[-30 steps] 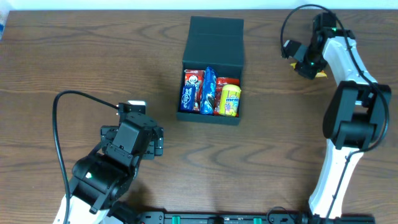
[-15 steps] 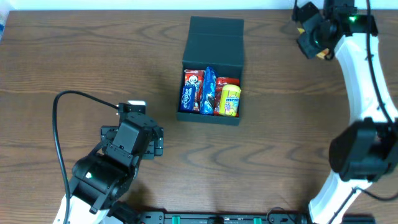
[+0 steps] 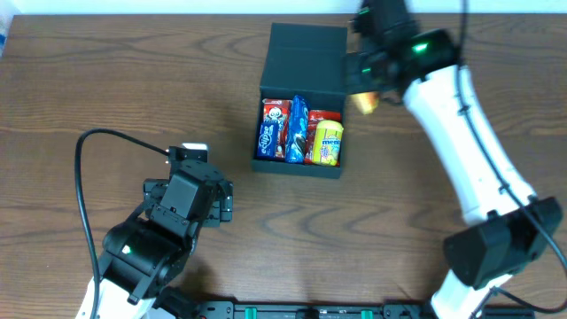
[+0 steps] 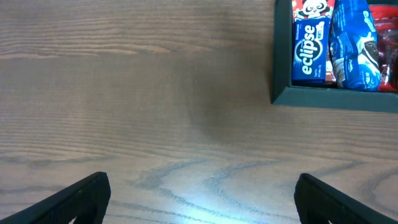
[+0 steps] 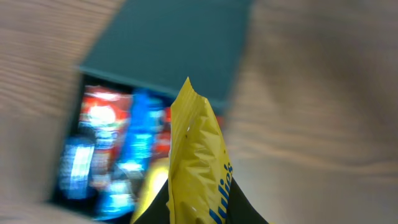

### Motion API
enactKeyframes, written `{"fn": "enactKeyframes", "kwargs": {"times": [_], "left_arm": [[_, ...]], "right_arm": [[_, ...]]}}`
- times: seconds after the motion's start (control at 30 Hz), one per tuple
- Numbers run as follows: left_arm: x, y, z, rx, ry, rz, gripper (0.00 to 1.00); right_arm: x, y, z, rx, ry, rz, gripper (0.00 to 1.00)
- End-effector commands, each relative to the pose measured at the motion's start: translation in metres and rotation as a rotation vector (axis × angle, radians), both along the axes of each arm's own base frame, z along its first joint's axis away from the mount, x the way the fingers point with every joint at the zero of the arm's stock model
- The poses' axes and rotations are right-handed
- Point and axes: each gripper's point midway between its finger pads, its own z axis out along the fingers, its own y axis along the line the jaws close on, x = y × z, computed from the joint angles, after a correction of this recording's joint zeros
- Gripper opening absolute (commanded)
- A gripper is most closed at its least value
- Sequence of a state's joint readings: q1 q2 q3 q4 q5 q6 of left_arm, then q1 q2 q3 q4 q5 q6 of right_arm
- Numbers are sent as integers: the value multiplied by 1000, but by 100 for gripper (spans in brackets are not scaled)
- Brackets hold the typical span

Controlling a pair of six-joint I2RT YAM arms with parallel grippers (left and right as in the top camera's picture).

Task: Pack container
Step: 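Lift the Julie's wrapper and carry it over the box with the right gripper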

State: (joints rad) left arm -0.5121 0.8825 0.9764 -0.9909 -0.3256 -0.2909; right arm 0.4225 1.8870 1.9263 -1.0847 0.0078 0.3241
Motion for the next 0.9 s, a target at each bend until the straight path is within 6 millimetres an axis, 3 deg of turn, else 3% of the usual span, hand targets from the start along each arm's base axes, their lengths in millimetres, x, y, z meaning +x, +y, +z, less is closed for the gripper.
{"fn": "enactKeyframes", "kwargs": {"times": [0.0,0.17,0.33,0.6,0.87], "left_arm": [[0,4,0,17,-4,15,96],[0,4,0,18,-4,15,96],[0,4,0,18,-4,15,95],[0,4,0,17,-4,15,95],[0,4,0,17,-5,15,95]], "right_arm": [[-17,29,16,110,0,-216,2],[-33,49,9,130,-5,-366,1],[-43,63,-16,147,27,-413,1],[-41,73,-74,208,61,-452,2],[-31,87,-98,290,28,-429,2]]}}
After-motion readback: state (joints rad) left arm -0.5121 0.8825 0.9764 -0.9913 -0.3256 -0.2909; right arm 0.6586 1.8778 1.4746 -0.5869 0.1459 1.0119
